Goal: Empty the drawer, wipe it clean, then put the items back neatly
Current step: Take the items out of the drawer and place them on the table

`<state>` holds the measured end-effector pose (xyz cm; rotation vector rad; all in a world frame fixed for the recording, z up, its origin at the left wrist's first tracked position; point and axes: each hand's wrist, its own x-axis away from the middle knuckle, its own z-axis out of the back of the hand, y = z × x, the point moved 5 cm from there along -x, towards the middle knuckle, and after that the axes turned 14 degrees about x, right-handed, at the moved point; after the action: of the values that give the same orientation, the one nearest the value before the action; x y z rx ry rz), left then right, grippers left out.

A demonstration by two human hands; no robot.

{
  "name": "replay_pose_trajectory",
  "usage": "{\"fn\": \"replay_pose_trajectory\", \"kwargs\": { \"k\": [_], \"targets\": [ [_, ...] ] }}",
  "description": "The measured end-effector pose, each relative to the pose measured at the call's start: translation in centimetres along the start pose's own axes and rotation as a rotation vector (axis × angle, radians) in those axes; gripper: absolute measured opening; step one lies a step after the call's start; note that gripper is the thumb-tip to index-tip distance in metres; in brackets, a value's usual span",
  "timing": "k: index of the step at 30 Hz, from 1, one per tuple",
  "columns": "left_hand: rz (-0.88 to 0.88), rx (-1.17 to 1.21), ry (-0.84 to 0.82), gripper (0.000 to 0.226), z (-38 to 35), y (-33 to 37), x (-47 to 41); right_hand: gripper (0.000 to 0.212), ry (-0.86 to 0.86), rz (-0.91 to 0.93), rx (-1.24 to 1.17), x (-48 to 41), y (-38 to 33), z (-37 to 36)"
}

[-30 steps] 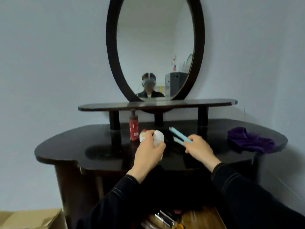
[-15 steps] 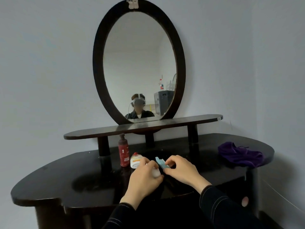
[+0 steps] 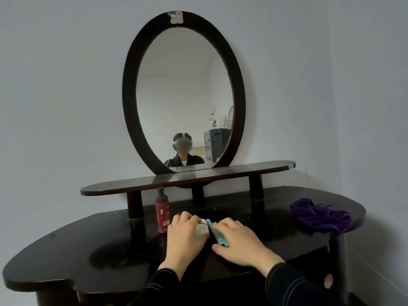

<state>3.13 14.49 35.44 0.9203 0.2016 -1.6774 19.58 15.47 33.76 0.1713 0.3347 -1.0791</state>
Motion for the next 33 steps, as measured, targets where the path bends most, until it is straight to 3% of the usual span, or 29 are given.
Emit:
{"fn": "replay_pose_trajectory", "kwargs": {
  "k": [4, 7, 10, 19, 24, 28, 33],
  "targets": [
    [0.043, 0.09, 0.04, 0.037, 1.0, -2.0, 0.2, 0.071, -0.067, 0.091, -0.023, 0.1, -0.8, -0.7],
    [0.152, 0.134, -0.023, 0.04, 0.8, -3.8, 0.3, 0.069, -0.149, 0.123, -0.004, -0.3, -1.0, -1.2],
    [0.263, 0.249, -0.105, 0.043, 0.3, -4.2, 0.5, 0.068, -0.205, 0.103, -0.002, -1.2, -1.1, -1.7],
    [0.351, 0.384, -0.061, 0.046, 0.3, -5.0, 0.5, 0.072, -0.218, 0.0, 0.029, -5.4, -2.7, -3.4],
    [0.367, 0.401, -0.052, 0.043, 0.5, -5.1, 0.7, 0.073, -0.09, -0.044, -0.049, -5.2, -2.2, -3.0],
    [0.362, 0.42, -0.011, 0.031, 1.2, -4.6, 1.0, 0.053, 0.032, -0.082, -0.09, -4.2, -1.9, -2.0],
    [0.363, 0.424, 0.021, 0.025, 2.8, -3.4, 2.6, 0.05, 0.06, -0.156, -0.011, -1.2, -2.1, -0.5]
  ]
}}
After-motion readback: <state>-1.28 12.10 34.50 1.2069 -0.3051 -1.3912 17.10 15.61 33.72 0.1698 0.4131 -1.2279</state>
